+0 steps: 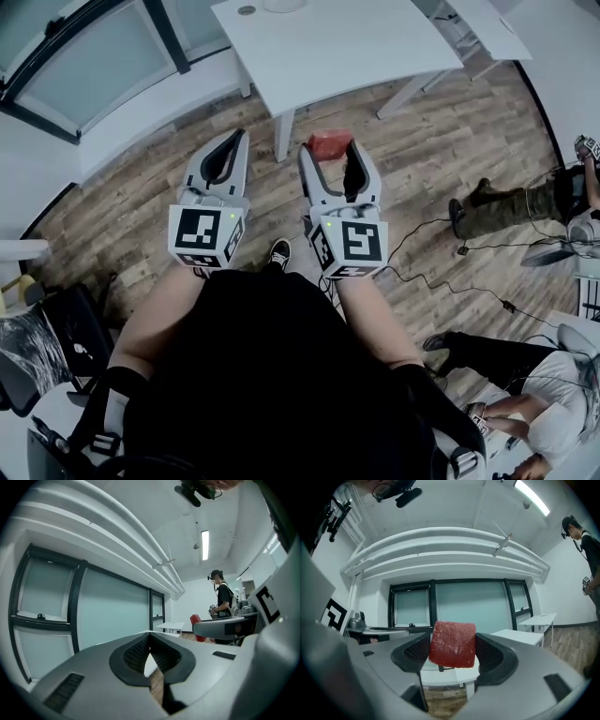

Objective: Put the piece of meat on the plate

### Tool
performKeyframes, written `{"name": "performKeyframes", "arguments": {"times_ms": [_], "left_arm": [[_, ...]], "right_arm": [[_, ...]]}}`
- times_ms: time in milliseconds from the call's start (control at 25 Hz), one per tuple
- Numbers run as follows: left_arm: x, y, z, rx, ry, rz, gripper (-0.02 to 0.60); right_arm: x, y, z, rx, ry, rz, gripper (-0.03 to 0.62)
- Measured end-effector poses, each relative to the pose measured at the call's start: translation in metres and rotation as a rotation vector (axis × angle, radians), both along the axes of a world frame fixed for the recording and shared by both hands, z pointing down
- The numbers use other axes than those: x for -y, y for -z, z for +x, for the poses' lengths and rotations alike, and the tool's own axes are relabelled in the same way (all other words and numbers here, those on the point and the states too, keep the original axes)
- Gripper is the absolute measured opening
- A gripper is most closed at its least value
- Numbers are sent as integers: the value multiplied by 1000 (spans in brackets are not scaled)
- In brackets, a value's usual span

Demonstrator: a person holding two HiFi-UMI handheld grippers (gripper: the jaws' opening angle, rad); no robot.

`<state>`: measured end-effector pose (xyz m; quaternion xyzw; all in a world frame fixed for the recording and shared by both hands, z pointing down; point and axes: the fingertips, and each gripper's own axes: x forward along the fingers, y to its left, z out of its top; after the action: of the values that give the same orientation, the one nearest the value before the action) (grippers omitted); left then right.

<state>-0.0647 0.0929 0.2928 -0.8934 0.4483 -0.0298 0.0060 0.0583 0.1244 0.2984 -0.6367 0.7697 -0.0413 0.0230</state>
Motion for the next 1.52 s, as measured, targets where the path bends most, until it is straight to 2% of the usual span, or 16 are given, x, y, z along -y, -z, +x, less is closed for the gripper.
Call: {"name": "performKeyframes", "arguments": {"times_ms": [240, 480, 840, 1520], "left_arm": [[11, -2, 32, 10, 5, -14, 3], [27, -4, 36, 20, -2, -10, 3], [72, -21, 52, -14, -36, -44, 3], [236, -36, 67, -26, -122, -118, 3]], "right_arm": [[15, 0, 20, 0, 16, 3, 300], [31, -3, 18, 3, 24, -1, 301], [70, -14, 27, -35, 4, -33, 301], [231, -20, 24, -54, -31, -103, 301]]}}
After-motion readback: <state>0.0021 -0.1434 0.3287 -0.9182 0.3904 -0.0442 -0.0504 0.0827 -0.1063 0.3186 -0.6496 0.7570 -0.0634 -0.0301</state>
